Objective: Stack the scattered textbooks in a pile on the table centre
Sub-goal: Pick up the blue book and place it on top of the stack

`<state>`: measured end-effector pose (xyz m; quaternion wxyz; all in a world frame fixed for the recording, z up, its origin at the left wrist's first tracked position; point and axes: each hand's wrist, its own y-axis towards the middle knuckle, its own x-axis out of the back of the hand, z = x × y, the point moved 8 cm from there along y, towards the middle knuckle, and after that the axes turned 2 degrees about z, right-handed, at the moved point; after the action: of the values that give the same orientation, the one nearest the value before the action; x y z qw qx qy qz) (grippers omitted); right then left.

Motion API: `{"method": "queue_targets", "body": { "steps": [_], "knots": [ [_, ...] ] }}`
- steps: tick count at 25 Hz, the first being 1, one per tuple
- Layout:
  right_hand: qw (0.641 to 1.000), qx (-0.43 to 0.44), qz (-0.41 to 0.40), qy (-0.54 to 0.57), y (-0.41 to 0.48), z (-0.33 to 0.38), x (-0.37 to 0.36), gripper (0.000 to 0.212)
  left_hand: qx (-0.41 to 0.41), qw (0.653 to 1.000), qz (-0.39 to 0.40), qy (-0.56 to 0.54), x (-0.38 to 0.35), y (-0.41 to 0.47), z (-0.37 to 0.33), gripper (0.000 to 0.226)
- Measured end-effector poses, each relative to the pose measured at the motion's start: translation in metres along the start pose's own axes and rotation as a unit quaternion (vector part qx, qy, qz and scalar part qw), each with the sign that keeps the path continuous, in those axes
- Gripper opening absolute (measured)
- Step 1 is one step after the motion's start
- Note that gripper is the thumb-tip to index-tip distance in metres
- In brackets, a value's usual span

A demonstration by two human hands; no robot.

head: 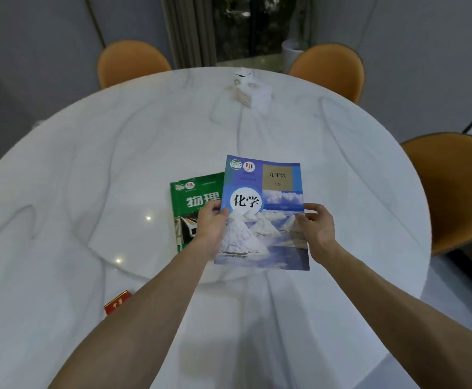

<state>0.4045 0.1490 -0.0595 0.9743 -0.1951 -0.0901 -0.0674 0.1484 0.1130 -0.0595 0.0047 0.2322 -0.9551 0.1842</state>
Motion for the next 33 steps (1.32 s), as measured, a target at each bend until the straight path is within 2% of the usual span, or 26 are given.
{"method": "queue_targets", "body": {
  "steps": [10,15,22,26,33],
  "knots": [
    [0.993,0.035,0.09,-0.067,0.036,0.042,-0.108,0.027,0.059,0.992,-0.113,0.009,0.082,0.041,0.008,0.023],
    [0.989,0.026,0.11,-0.097,0.047,0.036,-0.148,0.028,0.067,0.984,-0.147,0.078,0.102,0.06,0.014,0.028],
    [0.978,0.026,0.105,-0.18,0.06,0.017,-0.168,0.029,0.049,0.972,-0.136,0.183,0.103,0.072,0.033,0.032],
    [0.958,0.072,0.089,-0.264,0.062,0.017,-0.169,0.03,0.016,0.953,-0.128,0.274,0.099,0.075,0.04,0.026],
    [0.944,0.075,0.099,-0.305,0.069,0.01,-0.177,0.023,0.004,0.922,-0.129,0.366,0.098,0.081,0.041,0.024]
  ]
}}
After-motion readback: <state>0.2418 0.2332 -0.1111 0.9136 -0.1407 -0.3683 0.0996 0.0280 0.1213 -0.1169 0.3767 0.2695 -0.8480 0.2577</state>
